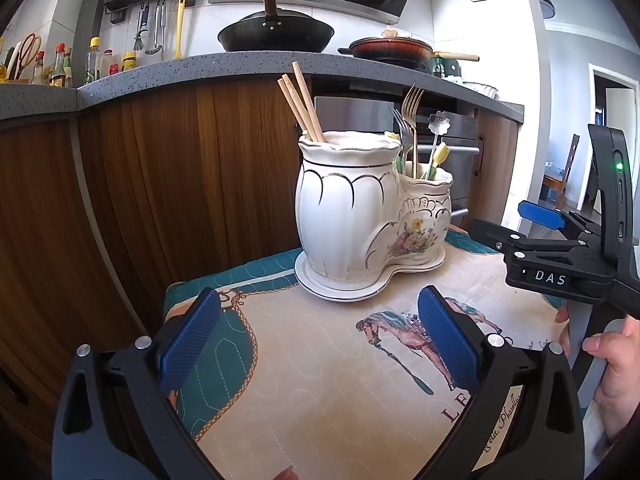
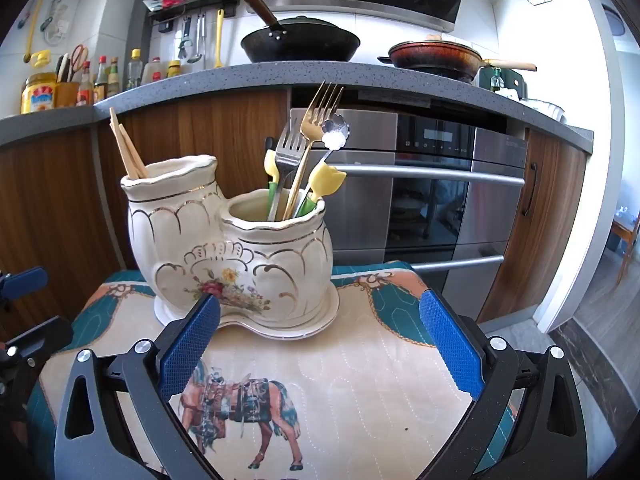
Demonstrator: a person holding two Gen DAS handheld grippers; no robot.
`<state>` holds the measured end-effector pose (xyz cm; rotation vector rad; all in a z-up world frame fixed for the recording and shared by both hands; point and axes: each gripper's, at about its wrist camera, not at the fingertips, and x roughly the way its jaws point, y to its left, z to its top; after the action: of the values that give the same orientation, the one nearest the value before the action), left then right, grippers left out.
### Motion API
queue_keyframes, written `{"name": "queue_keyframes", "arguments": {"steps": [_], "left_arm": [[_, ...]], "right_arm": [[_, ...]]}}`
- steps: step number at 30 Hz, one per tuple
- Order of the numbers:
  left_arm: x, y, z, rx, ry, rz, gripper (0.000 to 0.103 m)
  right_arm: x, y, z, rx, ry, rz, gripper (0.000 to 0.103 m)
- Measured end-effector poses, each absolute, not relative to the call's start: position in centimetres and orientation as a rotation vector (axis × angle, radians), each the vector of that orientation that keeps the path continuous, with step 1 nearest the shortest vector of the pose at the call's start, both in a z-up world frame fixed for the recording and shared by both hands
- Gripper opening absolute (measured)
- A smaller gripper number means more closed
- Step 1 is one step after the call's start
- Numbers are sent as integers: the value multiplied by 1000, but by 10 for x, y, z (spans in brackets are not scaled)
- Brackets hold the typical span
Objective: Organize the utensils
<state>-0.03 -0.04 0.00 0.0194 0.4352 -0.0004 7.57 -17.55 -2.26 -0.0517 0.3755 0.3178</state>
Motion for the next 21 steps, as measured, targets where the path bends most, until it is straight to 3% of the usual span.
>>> {"name": "queue_keyframes", "arguments": {"steps": [21], "left_arm": [[0,0,0,14,440,-1,98]], "right_arm": [[75,-175,-22,-51,374,318,99]]}}
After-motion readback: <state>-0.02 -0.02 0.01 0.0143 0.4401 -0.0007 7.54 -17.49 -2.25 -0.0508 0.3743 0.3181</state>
